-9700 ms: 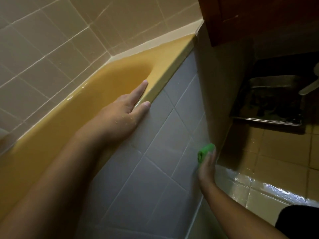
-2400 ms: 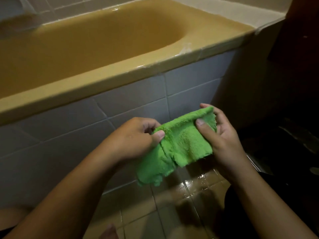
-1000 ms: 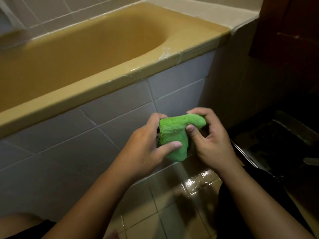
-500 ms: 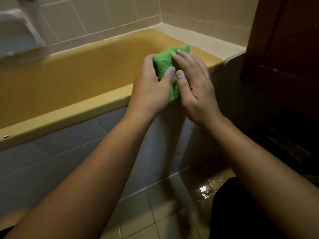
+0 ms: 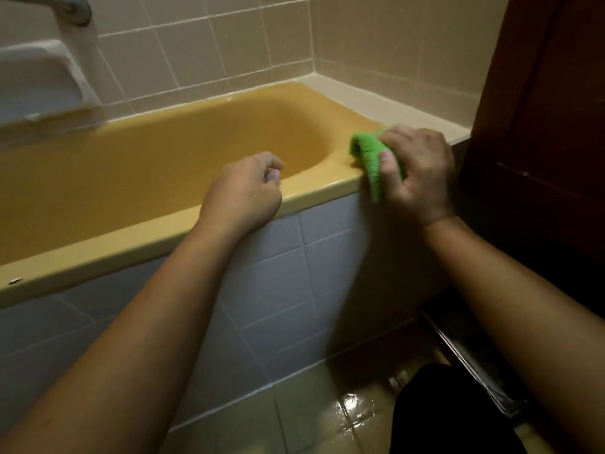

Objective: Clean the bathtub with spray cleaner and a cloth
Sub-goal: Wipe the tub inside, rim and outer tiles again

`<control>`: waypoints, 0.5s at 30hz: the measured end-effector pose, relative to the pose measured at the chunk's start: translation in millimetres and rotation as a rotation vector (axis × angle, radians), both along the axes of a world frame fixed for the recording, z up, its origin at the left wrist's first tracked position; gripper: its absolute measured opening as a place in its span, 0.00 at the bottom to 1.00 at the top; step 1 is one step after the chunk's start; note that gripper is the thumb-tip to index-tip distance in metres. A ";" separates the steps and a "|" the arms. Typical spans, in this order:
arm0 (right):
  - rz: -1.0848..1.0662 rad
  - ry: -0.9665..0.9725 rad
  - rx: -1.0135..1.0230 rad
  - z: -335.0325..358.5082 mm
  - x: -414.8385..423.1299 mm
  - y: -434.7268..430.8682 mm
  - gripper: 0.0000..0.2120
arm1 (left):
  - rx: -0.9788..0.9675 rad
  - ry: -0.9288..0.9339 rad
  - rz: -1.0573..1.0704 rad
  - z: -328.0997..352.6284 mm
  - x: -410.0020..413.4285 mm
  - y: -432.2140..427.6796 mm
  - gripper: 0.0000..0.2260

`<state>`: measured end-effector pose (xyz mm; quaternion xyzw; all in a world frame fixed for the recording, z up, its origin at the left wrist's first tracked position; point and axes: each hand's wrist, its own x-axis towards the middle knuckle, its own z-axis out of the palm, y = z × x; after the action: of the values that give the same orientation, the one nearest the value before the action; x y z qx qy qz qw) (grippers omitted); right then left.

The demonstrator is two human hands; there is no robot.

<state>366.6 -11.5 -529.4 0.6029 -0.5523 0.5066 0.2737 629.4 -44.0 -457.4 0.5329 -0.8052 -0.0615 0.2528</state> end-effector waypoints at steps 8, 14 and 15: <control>-0.044 0.005 -0.106 -4.8 96.2 -9.8 0.16 | 0.188 0.575 0.057 6.1 4.7 -8.3 0.16; 0.025 0.166 -0.137 -7.5 65.0 -8.9 0.20 | 0.179 0.647 0.067 2.4 5.7 -12.2 0.15; 0.000 0.125 -0.134 -8.7 42.4 -9.6 0.21 | 0.172 0.609 0.066 1.9 4.3 -11.8 0.15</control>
<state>409.0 -21.2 -538.1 0.6138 -0.4989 0.5037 0.3474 633.7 -55.8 -455.5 0.5350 -0.6667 -0.2780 0.4381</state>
